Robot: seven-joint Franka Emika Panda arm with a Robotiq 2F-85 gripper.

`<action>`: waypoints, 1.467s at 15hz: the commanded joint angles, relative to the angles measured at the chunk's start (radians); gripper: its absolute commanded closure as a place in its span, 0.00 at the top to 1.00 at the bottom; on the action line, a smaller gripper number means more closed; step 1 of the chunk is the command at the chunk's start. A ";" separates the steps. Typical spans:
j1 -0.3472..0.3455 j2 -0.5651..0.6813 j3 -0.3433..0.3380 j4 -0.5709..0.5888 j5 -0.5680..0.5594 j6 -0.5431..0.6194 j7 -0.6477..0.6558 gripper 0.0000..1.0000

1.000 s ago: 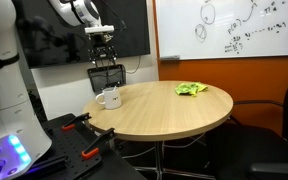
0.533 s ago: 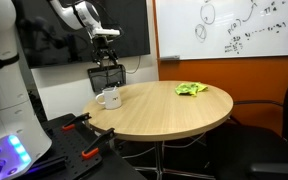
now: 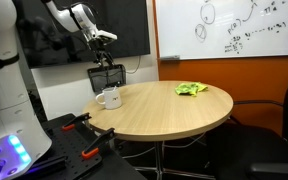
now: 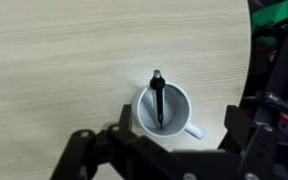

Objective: Remove the marker from the mug cup and place it on the table

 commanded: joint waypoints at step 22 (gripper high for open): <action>-0.004 0.096 0.013 -0.110 -0.213 0.254 -0.052 0.38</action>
